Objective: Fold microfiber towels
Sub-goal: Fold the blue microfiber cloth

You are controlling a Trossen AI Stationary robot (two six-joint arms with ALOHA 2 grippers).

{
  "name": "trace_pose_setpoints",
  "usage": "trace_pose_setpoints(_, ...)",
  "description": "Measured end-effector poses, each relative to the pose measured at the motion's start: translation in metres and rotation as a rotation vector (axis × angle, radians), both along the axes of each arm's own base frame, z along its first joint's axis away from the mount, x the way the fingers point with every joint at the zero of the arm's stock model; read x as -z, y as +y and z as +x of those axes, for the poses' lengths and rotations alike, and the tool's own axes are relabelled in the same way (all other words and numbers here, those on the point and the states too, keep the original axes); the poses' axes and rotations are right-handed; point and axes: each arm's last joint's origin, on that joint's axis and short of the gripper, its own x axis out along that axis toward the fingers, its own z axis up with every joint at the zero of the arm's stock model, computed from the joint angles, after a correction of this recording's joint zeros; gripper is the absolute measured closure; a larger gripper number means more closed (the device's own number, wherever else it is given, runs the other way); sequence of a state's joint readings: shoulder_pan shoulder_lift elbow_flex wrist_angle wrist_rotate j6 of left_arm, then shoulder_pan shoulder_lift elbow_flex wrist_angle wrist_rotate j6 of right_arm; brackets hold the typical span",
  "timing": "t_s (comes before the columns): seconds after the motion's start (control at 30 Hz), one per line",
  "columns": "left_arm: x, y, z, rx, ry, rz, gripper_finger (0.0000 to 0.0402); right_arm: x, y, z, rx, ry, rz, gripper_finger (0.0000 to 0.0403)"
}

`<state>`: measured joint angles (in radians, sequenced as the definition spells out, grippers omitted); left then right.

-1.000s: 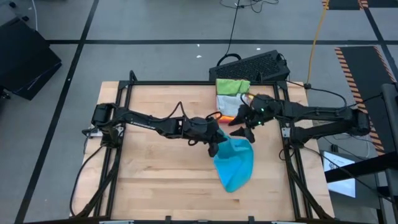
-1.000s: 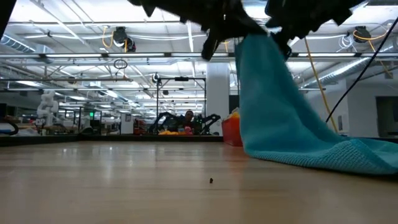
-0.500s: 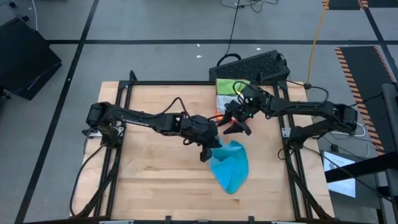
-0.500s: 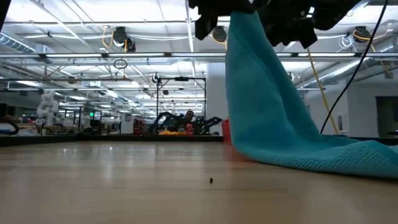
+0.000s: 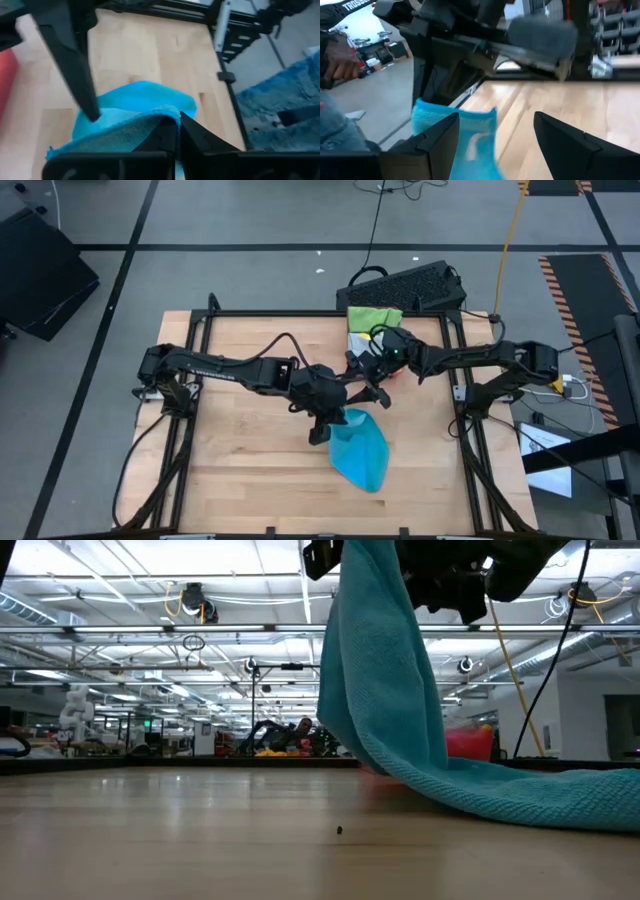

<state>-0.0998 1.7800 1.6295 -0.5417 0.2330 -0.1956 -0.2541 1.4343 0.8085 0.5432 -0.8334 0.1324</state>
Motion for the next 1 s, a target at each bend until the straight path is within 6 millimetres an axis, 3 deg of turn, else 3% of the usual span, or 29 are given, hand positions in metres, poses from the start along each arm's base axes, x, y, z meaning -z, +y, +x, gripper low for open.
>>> trace_pose_setpoints(0.17,0.000,-0.002,-0.007,0.036,0.045,-0.011,0.0397,-0.006,0.007,0.003,-0.012,-0.119,-0.092,0.0154)
trace_pose_setpoints(0.47,-0.010,0.004,-0.017,0.046,0.050,0.018,0.0392,-0.005,0.029,0.007,-0.036,-0.175,-0.190,0.0184)
trace_pose_setpoints(0.63,-0.009,0.004,-0.018,0.055,0.062,0.003,0.0395,-0.007,0.032,0.010,0.080,-0.223,-0.278,0.0181)
trace_pose_setpoints(0.83,-0.008,0.004,-0.019,0.049,0.081,-0.003,0.0393,0.000,0.031,0.016,0.053,-0.264,-0.307,0.0164)
trace_pose_setpoints(1.0,-0.006,0.003,-0.021,0.050,0.115,-0.008,0.0393,0.007,0.031,0.021,0.049,-0.271,-0.316,0.0188)
